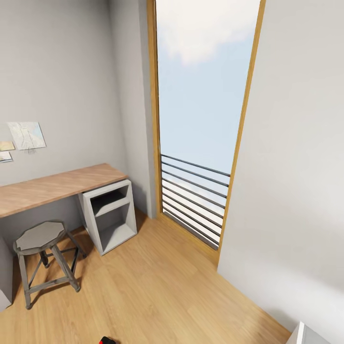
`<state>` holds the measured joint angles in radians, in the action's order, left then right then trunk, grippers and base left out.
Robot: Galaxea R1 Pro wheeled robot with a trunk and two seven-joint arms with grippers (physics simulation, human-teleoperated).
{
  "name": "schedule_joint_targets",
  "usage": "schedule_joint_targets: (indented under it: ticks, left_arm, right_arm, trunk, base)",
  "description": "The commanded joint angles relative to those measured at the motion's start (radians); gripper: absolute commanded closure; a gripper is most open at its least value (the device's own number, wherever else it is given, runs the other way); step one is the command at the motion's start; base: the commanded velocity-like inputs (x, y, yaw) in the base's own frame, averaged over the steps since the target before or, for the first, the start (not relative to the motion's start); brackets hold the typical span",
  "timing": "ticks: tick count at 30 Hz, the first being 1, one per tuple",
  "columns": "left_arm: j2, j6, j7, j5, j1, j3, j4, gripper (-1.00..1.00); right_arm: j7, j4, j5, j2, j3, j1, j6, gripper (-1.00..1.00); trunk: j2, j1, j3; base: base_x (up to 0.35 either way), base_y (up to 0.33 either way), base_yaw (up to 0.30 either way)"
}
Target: Attach the digital camera to the camera tripod in the bedroom.
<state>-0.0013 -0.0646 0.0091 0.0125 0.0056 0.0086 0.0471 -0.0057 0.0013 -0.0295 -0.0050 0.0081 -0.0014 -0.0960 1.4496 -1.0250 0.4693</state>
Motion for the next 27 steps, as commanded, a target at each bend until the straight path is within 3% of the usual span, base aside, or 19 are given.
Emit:
schedule_joint_targets:
  ticks: [1, 9, 27]
  left_arm:
    - [0.000, -0.001, 0.001, 0.001, 0.000, 0.001, 0.001, -1.00]
    - [0.002, 0.001, 0.000, 0.001, 0.000, 0.000, 0.001, -1.00]
    - [0.003, 0.002, -0.005, 0.002, 0.000, -0.001, 0.001, -1.00]
  right_arm:
    - [-0.001, 0.000, -0.012, 0.000, 0.000, 0.000, -0.003, -1.00]
    - [0.000, 0.000, -0.061, 0.003, -0.002, 0.000, -0.005, -1.00]
    - [0.000, 0.000, -0.061, 0.002, -0.003, 0.000, -0.004, -1.00]
  trunk:
    - [0.000, 0.000, 0.001]
    - [0.000, 0.000, 0.001]
    - [0.000, 0.000, 0.001]
  base:
    - [0.000, 0.000, 0.000]
    - [0.016, 0.000, 0.000]
    - [0.150, 0.000, 0.000]
